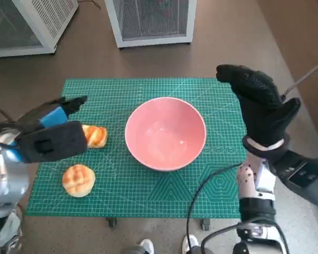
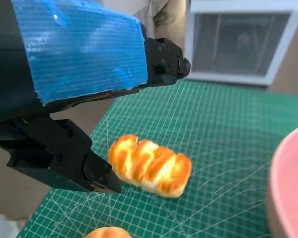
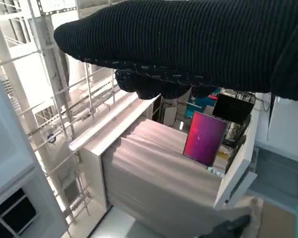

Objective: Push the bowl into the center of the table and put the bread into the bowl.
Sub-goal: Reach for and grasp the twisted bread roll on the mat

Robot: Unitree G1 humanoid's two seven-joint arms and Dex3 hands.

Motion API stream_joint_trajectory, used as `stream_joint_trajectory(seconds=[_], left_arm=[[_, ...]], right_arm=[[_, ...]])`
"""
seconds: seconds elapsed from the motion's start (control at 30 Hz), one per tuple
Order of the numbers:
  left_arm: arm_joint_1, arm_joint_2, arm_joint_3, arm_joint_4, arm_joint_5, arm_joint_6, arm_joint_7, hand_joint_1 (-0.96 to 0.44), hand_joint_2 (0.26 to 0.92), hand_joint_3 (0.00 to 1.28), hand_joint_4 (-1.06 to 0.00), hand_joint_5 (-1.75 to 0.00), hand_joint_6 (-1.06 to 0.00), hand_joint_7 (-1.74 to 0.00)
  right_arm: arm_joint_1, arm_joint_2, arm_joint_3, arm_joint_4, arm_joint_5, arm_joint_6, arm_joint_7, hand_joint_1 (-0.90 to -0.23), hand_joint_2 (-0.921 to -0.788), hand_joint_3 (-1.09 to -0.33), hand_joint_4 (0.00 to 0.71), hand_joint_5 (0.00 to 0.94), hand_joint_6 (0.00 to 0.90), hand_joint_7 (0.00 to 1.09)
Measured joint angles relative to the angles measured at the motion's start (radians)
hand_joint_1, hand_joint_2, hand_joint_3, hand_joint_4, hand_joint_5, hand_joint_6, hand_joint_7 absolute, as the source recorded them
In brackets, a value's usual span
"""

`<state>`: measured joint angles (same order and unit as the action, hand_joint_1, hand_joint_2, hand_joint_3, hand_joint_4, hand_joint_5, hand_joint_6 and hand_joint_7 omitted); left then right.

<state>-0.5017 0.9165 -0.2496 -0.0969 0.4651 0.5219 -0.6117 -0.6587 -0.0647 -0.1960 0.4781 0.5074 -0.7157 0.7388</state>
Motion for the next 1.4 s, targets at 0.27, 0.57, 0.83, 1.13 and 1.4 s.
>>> stream_joint_trajectory(seconds=[0.27,0.57,0.83,1.13,1.4], left_arm=[[-0.074,-0.061,-0.056,0.179,0.053,-0.083,0.008,0.14,0.748,0.07,-0.08,0.00,-0.20,-0.02],[-0.137,-0.136,-0.107,0.362,0.099,-0.169,0.021,0.12,0.746,0.07,-0.11,-0.01,-0.24,-0.03],[-0.183,-0.188,-0.147,0.531,0.132,-0.250,0.045,0.10,0.755,0.08,-0.13,-0.01,-0.27,-0.03],[-0.244,-0.238,-0.182,0.723,0.164,-0.327,0.075,0.07,0.772,0.09,-0.16,-0.01,-0.29,-0.03],[-0.286,-0.271,-0.215,0.862,0.194,-0.369,0.100,0.04,0.789,0.11,-0.22,-0.03,-0.37,-0.06]], right_arm=[[0.001,-0.005,-0.001,0.000,0.000,0.006,0.000,-0.593,-0.921,-0.697,0.250,0.002,0.300,0.00],[0.003,-0.007,-0.001,-0.001,0.000,0.007,0.000,-0.594,-0.921,-0.701,0.251,0.002,0.299,0.00],[0.005,-0.009,-0.001,-0.004,-0.002,0.007,-0.002,-0.601,-0.921,-0.709,0.252,0.002,0.299,0.00],[0.007,-0.012,-0.001,-0.007,-0.004,0.007,-0.005,-0.603,-0.921,-0.716,0.252,0.001,0.300,0.00],[0.010,-0.012,-0.001,-0.013,-0.004,0.007,-0.008,-0.603,-0.921,-0.721,0.252,0.001,0.299,0.00]])
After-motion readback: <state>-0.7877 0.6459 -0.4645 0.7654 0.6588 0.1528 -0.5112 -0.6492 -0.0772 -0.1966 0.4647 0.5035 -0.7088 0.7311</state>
